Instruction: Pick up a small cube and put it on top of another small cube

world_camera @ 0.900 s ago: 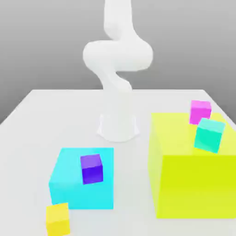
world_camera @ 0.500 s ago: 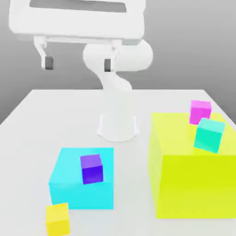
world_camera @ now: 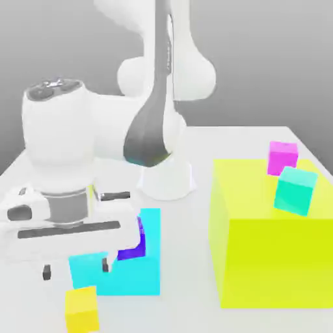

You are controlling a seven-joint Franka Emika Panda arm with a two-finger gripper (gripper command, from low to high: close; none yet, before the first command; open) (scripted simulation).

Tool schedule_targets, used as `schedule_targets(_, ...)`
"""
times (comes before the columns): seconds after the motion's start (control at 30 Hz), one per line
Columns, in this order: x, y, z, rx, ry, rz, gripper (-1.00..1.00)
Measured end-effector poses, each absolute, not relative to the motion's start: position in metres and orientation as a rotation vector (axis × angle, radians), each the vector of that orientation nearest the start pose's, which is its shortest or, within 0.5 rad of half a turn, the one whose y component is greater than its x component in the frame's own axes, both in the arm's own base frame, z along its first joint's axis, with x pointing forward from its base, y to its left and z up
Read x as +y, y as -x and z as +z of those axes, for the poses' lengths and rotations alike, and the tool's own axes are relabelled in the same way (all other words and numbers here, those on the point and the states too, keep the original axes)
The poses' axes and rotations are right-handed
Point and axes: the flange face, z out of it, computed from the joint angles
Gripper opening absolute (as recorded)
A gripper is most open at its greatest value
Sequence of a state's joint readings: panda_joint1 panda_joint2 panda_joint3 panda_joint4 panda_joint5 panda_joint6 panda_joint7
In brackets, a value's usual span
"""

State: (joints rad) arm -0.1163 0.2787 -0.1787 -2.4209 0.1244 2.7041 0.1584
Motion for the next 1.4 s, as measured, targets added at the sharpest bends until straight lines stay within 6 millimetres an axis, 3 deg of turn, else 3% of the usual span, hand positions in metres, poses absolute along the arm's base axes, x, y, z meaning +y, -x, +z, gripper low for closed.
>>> schedule_targets(0.13, -0.153, -0.468, 0.144, 0.86, 3.02, -0.001, 0.0)
schedule_targets(0.17, -0.153, -0.467, 0.137, 0.86, 3.02, -0.001, -1.0)
schedule_targets(0.4, -0.152, -0.467, 0.137, 0.859, 3.019, 0.002, -1.0)
schedule_targets(0.57, -0.146, -0.47, 0.195, 0.848, 3.019, 0.002, -1.0)
schedule_targets(0.7, -0.065, -0.495, 0.258, 0.707, 3.022, 0.007, -1.0)
schedule_targets(0.8, 0.025, -0.499, 0.31, 0.529, 3.044, 0.017, -1.0)
schedule_targets(0.93, 0.117, -0.475, 0.379, 0.373, 3.07, 0.024, -1.0)
schedule_targets(1.07, 0.193, -0.426, 0.445, 0.24, 3.111, 0.015, -1.0)
schedule_targets(1.13, 0.213, -0.408, 0.448, 0.199, 3.126, 0.008, -1.0)
schedule_targets(1.2, 0.218, -0.404, 0.425, 0.189, 3.13, 0.006, -1.0)
schedule_targets(1.23, 0.219, -0.402, 0.412, 0.187, 3.131, 0.006, 1.0)
schedule_targets(1.4, 0.219, -0.402, 0.412, 0.187, 3.131, 0.006, 1.0)
